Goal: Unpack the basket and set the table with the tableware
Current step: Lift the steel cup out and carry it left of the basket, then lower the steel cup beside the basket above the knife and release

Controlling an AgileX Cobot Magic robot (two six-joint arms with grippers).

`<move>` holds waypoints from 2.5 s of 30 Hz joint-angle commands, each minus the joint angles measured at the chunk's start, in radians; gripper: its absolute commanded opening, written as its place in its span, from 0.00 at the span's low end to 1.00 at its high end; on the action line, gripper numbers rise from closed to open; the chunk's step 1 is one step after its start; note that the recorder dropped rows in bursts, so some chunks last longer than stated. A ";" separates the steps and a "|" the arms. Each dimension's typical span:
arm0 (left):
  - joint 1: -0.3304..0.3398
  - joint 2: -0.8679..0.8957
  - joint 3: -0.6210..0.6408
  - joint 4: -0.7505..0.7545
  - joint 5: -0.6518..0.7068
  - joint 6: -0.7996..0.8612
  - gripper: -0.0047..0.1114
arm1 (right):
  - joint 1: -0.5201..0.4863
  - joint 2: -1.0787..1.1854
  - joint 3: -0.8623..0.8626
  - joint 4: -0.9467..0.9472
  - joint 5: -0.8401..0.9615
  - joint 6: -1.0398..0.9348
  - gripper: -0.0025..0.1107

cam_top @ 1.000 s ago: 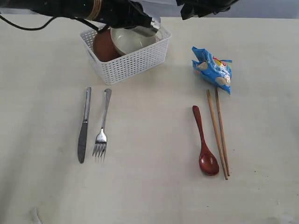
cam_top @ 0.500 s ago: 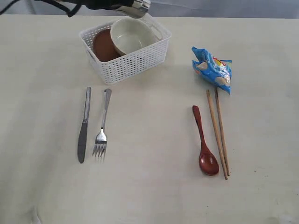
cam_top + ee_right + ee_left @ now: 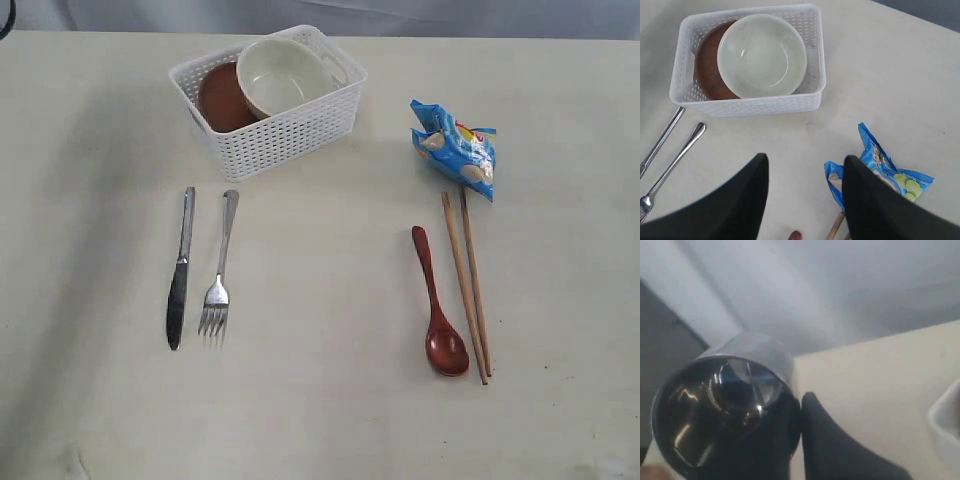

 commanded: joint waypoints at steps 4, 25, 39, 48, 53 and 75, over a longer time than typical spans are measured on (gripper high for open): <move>-0.120 0.117 -0.170 -1.294 0.376 1.200 0.04 | -0.008 -0.007 -0.007 0.012 0.020 -0.009 0.42; -0.214 0.472 -0.298 -1.222 0.092 1.170 0.04 | -0.006 -0.004 0.006 0.090 0.005 -0.037 0.42; -0.244 0.491 -0.378 -1.248 0.220 1.189 0.04 | -0.006 -0.004 0.006 0.088 -0.003 -0.042 0.42; -0.244 0.491 -0.378 -1.248 0.163 1.217 0.04 | -0.006 -0.004 0.006 0.088 -0.003 -0.042 0.42; -0.244 0.491 -0.405 -1.276 0.232 1.238 0.04 | -0.006 -0.004 0.006 0.088 0.001 -0.042 0.42; -0.244 0.491 -0.409 -1.296 0.273 1.238 0.04 | -0.006 -0.004 0.006 0.088 0.018 -0.038 0.42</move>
